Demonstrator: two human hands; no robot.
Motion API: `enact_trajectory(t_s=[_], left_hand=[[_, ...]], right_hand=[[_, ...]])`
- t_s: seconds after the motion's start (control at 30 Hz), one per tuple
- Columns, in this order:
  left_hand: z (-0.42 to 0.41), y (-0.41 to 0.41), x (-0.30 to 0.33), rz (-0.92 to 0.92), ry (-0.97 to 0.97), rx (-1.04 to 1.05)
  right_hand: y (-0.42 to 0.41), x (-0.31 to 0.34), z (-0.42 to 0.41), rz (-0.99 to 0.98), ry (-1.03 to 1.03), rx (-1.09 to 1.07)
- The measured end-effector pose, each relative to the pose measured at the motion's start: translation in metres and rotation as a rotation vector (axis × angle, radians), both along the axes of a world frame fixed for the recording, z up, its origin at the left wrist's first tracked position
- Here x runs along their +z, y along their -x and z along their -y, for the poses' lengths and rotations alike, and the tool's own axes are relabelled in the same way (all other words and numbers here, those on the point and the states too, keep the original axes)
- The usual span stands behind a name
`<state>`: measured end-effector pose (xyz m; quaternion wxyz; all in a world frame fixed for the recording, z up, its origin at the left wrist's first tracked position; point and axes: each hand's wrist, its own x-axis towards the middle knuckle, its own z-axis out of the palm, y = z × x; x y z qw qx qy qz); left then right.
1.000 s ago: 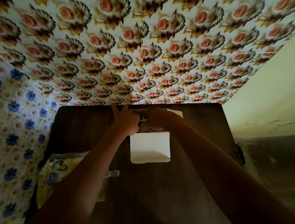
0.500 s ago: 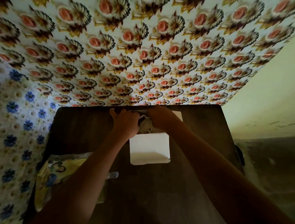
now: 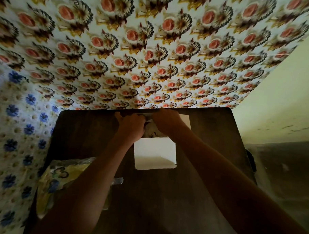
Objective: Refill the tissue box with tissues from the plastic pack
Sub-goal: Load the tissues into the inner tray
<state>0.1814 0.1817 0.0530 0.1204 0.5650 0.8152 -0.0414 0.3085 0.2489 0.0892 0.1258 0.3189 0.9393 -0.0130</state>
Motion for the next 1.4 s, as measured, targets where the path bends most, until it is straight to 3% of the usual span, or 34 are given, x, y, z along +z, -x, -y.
enact_trajectory(t_s=[0.1,0.23,0.4,0.6,0.77,1.0,1.1,1.2,1.27,1.4], left_hand=[[0.001,-0.002,0.003,-0.017,0.005,-0.005],[0.004,-0.002,-0.001,-0.018,-0.104,-0.014],[0.007,-0.003,-0.01,-0.049,-0.268,-0.008],[0.004,-0.009,0.0,-0.085,-0.215,0.018],[0.001,-0.008,0.003,-0.116,-0.275,-0.011],[0.015,-0.006,-0.01,0.151,-0.567,0.097],[0.028,-0.004,-0.013,0.171,-0.624,0.334],[0.036,0.002,-0.013,0.528,-0.479,0.709],[0.039,0.005,-0.009,0.791,-0.474,0.831],[0.047,-0.007,0.004,0.652,-0.677,0.671]], right_hand=[[-0.002,0.005,-0.001,-0.059,0.052,-0.002],[-0.017,0.001,0.005,-0.399,-0.171,0.086],[-0.021,-0.029,0.005,-0.283,-0.045,-0.033],[-0.028,-0.031,0.007,-0.365,-0.222,-0.061],[-0.028,-0.033,-0.002,-0.382,-0.198,-0.185],[-0.026,-0.035,-0.014,-0.353,-0.125,-0.193],[-0.025,-0.034,-0.017,-0.33,-0.091,-0.206],[-0.028,-0.035,-0.02,-0.321,-0.032,-0.184],[-0.03,-0.035,-0.021,-0.324,0.018,-0.175],[-0.03,-0.036,-0.021,-0.332,0.007,-0.165]])
